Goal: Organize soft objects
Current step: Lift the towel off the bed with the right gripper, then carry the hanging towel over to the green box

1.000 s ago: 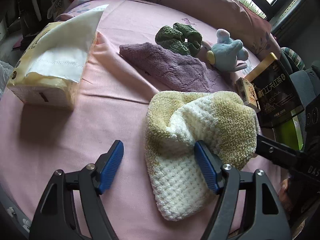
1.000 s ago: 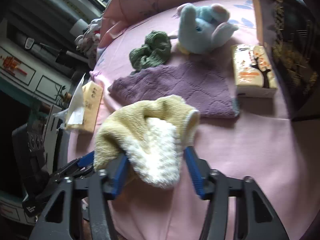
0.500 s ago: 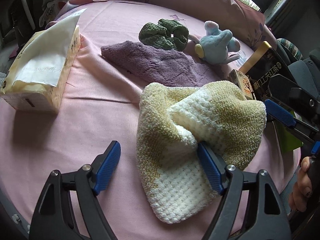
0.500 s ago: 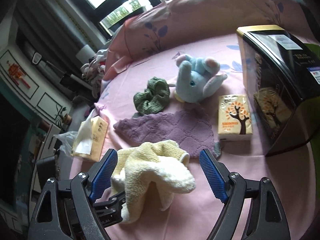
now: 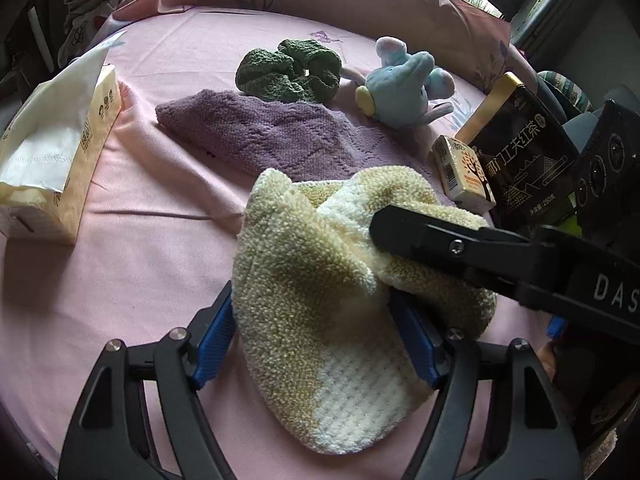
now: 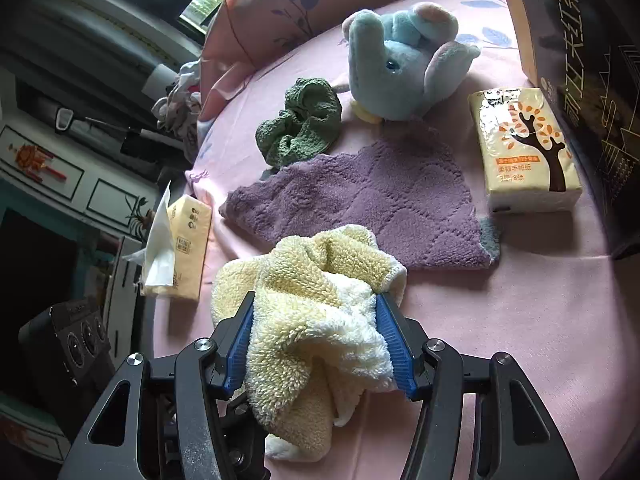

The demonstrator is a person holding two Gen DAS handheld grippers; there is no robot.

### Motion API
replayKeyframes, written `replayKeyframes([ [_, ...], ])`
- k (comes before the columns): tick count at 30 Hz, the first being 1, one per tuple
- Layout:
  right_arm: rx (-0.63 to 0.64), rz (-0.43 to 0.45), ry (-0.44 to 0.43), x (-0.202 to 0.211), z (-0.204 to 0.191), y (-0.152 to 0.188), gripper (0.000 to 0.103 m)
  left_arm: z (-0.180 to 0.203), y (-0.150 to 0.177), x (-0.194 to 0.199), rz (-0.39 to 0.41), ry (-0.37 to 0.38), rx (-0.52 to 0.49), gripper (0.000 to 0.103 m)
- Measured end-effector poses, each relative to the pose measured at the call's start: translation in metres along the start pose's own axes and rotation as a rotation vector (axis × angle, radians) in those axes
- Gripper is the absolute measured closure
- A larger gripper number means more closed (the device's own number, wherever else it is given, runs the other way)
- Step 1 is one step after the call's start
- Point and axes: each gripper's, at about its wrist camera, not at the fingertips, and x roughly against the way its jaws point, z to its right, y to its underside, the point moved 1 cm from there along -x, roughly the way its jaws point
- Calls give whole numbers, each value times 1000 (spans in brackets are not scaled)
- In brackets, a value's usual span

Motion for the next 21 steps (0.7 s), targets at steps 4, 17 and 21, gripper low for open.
replayKeyframes([
  [4, 27, -6, -14, -3, 0, 3, 46, 5, -1, -3, -1, 40, 10, 48],
  [17, 72, 80, -132, 33, -7, 11, 46, 41, 5, 39, 210, 110, -120, 64],
  [21, 118, 161, -138, 58, -16, 14, 46, 52, 8, 59, 308, 134, -152, 64],
])
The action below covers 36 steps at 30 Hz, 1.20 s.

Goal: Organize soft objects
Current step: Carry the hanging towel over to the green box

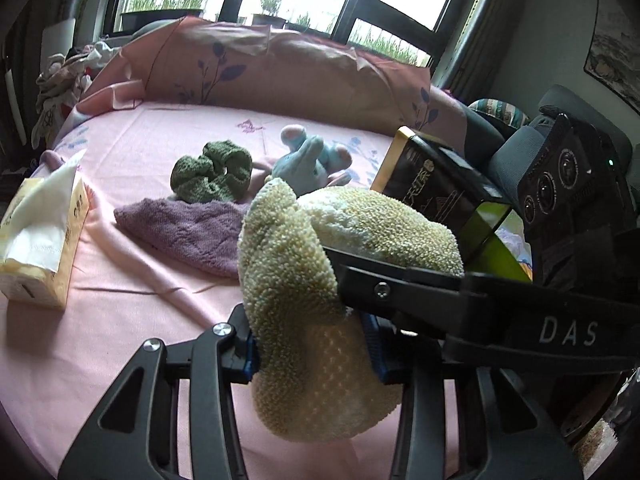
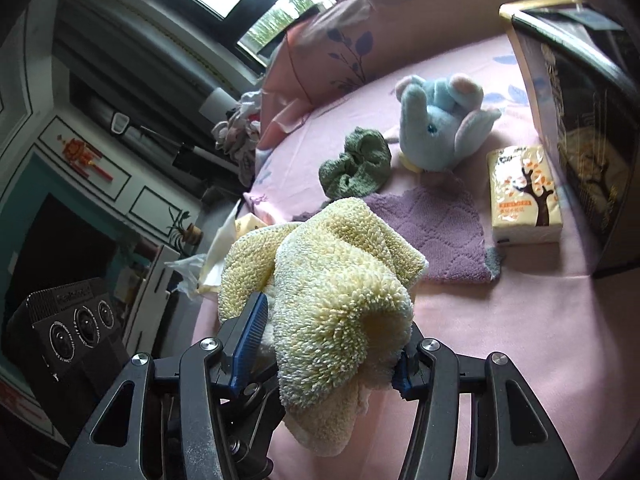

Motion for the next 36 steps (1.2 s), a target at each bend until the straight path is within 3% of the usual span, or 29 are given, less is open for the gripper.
replayKeyframes([
  [5, 73, 92, -1, 31, -14, -3, 46, 17, -6, 15, 106, 45, -43, 64],
  [14, 116, 188, 51, 71, -16, -6, 46, 45, -12, 18, 185, 124, -71, 64],
  [31, 65, 364, 111, 139, 19, -10, 46, 116, -26, 0, 244, 201, -192, 64],
  [36, 41, 435, 125, 166, 31, -12, 46, 143, -33, -9, 254, 258, -223, 64],
])
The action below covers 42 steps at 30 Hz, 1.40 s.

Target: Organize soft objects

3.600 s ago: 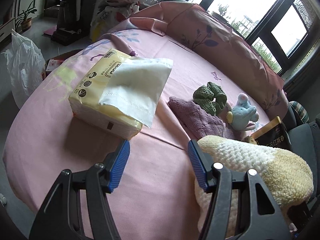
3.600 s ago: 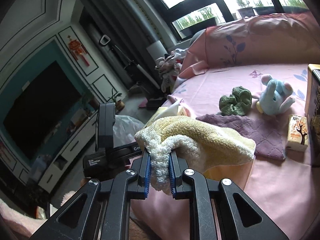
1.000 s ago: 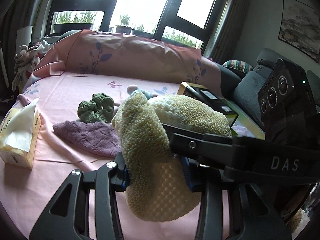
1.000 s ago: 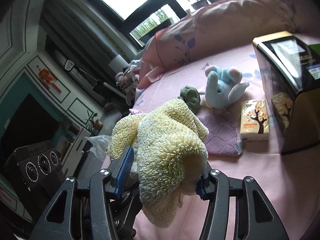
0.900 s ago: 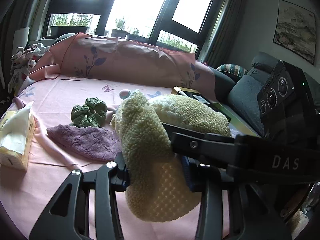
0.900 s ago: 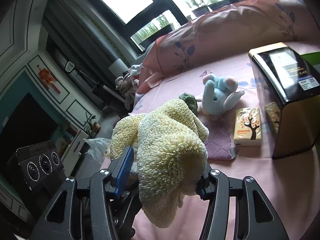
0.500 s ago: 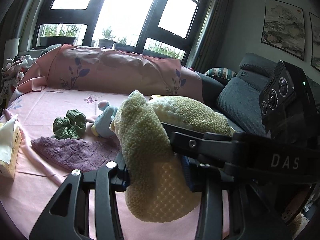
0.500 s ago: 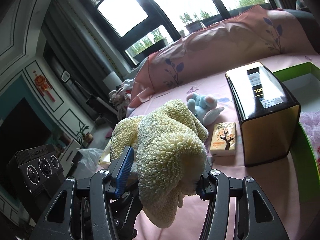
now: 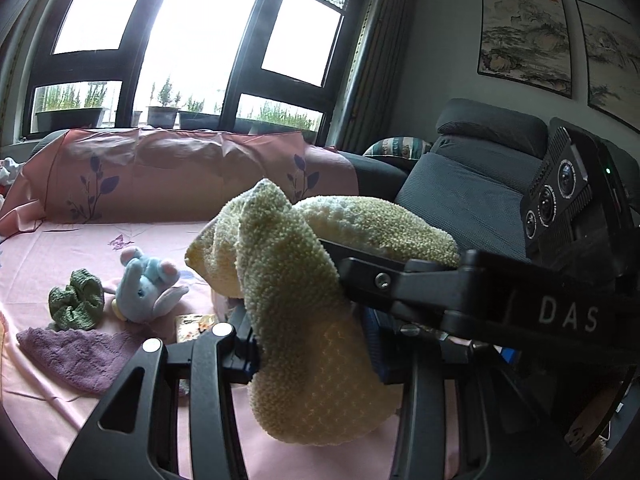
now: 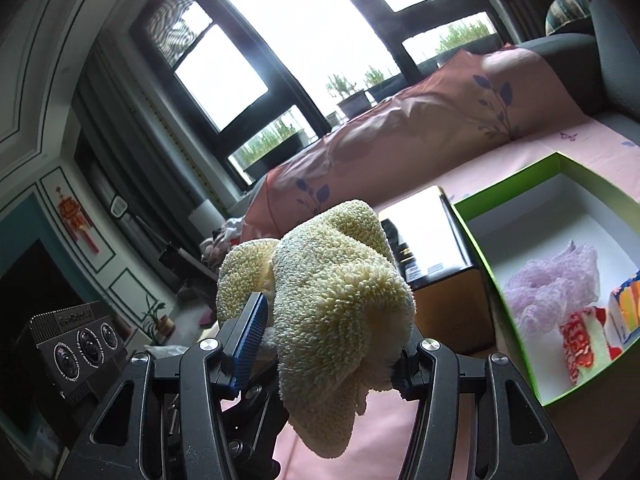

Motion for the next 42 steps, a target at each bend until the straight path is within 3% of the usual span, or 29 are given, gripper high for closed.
replayKeyframes([
  [9, -78, 108, 56, 34, 44, -22, 46, 46, -12, -46, -24, 88, -61, 64],
  [17, -203, 157, 65, 44, 96, -32, 46, 76, -14, -90, -82, 109, -111, 64],
  [24, -327, 179, 35, 47, 137, -30, 46, 92, -8, -119, -134, 77, -131, 64],
  [29, -364, 170, 111, 46, 150, -30, 46, 103, -1, -134, -174, 35, -167, 64],
  [42, -458, 146, 184, 45, 176, -24, 46, 104, 9, -162, -261, -15, -149, 64],
])
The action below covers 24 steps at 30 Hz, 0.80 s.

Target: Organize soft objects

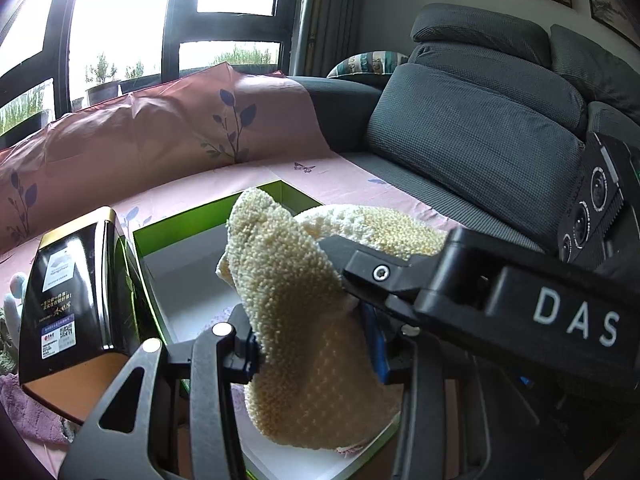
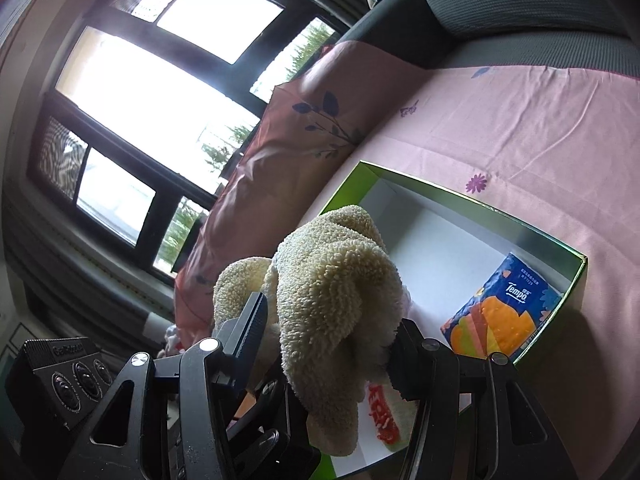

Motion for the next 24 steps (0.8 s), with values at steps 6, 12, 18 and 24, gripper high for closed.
replayKeyframes([
  [6, -12, 14, 11, 4, 2, -1, 46, 1, -2, -5, -20, -12, 21, 63],
  [12, -19, 21, 24, 8, 4, -2, 46, 1, -4, -7, -34, -33, 30, 60],
  [18, 9, 60, 50, 26, -4, -1, 46, 3, -7, 6, -19, -31, 46, 40],
  [24, -12, 85, 28, 38, -1, 0, 36, 8, -8, 28, 21, -119, -16, 24],
])
